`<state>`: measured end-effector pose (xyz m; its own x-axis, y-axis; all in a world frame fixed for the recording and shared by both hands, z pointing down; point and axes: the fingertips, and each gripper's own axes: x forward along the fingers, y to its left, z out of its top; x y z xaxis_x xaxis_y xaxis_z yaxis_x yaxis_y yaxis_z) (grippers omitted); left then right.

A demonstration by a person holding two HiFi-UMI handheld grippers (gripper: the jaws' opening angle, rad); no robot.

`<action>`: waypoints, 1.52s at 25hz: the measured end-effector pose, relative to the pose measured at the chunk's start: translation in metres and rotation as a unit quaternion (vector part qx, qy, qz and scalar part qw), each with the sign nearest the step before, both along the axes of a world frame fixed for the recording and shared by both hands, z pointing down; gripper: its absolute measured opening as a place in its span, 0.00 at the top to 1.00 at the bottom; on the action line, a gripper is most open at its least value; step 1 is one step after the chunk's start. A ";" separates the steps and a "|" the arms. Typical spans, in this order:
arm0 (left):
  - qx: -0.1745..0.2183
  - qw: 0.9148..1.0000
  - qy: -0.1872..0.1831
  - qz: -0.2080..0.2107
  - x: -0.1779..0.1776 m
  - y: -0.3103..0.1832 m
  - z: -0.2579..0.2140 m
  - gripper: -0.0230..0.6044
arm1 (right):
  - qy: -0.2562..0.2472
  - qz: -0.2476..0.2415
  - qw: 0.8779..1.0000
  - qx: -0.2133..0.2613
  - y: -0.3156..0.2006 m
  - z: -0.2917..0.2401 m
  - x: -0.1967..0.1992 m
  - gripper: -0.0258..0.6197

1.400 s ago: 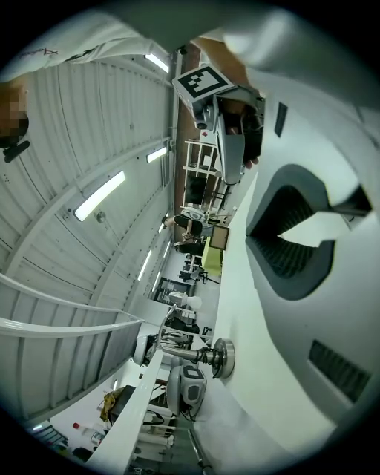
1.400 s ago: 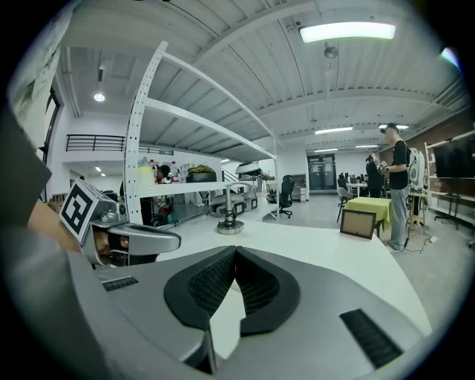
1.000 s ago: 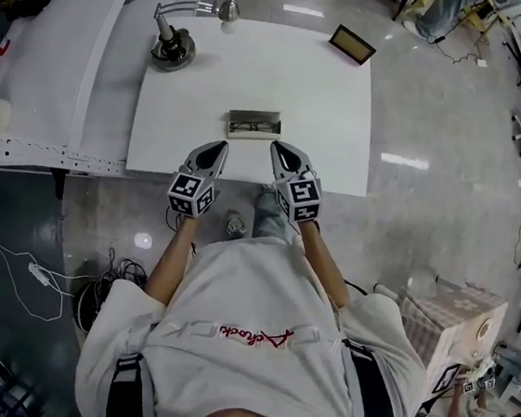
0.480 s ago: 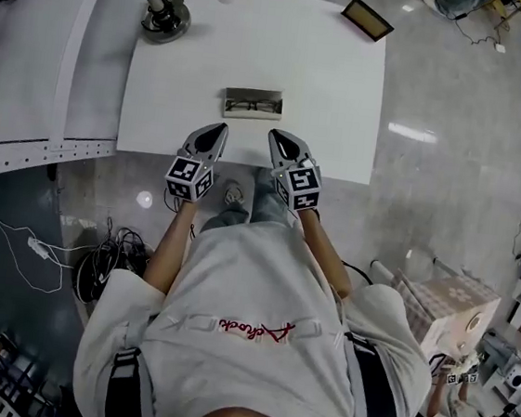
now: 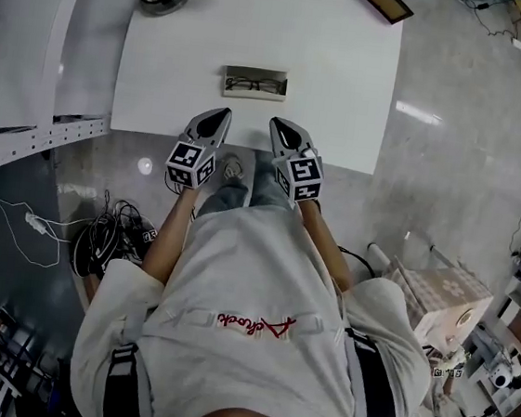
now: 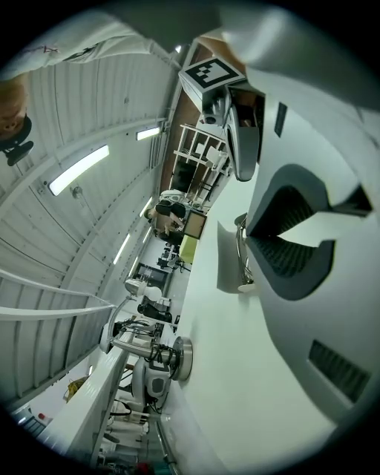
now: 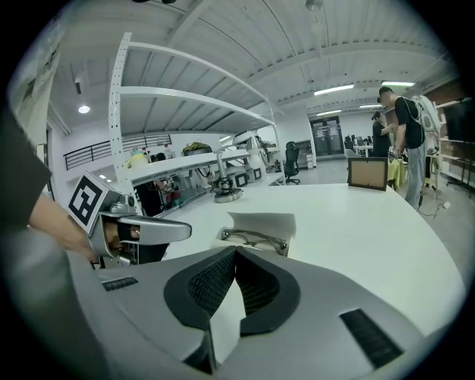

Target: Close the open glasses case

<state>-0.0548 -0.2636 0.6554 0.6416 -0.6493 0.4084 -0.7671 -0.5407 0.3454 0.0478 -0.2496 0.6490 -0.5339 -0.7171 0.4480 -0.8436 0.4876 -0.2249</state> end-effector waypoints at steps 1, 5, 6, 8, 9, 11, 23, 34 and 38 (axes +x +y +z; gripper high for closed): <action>-0.002 1.000 0.000 0.000 0.000 0.000 0.001 0.92 | -0.001 0.003 1.000 -0.002 -0.001 0.001 0.001 0.92; -0.006 1.000 -0.001 0.002 0.001 0.002 0.002 0.92 | -0.006 0.008 1.000 -0.002 -0.009 0.004 0.001 0.92; -0.006 1.000 -0.001 0.002 0.002 0.002 0.002 0.92 | -0.005 0.007 1.000 0.000 -0.012 0.003 0.001 0.92; -0.006 1.000 -0.001 0.001 0.003 0.002 0.000 0.92 | -0.004 0.002 1.000 0.006 -0.022 0.002 -0.001 0.92; -0.006 1.000 -0.001 0.000 0.002 0.003 0.000 0.92 | -0.003 0.001 1.000 0.009 -0.026 0.001 -0.003 0.92; -0.007 1.000 0.000 -0.001 0.002 0.005 -0.002 0.92 | -0.004 0.002 1.000 0.015 -0.037 -0.002 -0.004 0.92; -0.010 1.000 0.000 -0.015 -0.005 0.015 -0.003 0.92 | 0.024 -0.014 0.999 0.035 -0.094 0.000 -0.010 0.92; -0.019 0.999 0.009 -0.026 -0.009 0.021 0.004 0.92 | 0.329 -0.183 0.913 0.156 -0.102 0.009 -0.020 0.92; -0.017 1.000 0.013 -0.021 -0.004 0.017 0.001 0.92 | 0.399 -0.232 0.869 0.179 -0.098 0.019 -0.021 0.91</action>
<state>-0.0589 -0.2461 0.6569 0.6251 -0.6617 0.4140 -0.7791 -0.4970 0.3821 0.0264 -0.3473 0.6683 -0.4256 -0.6769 0.6005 -0.3548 0.7353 0.5774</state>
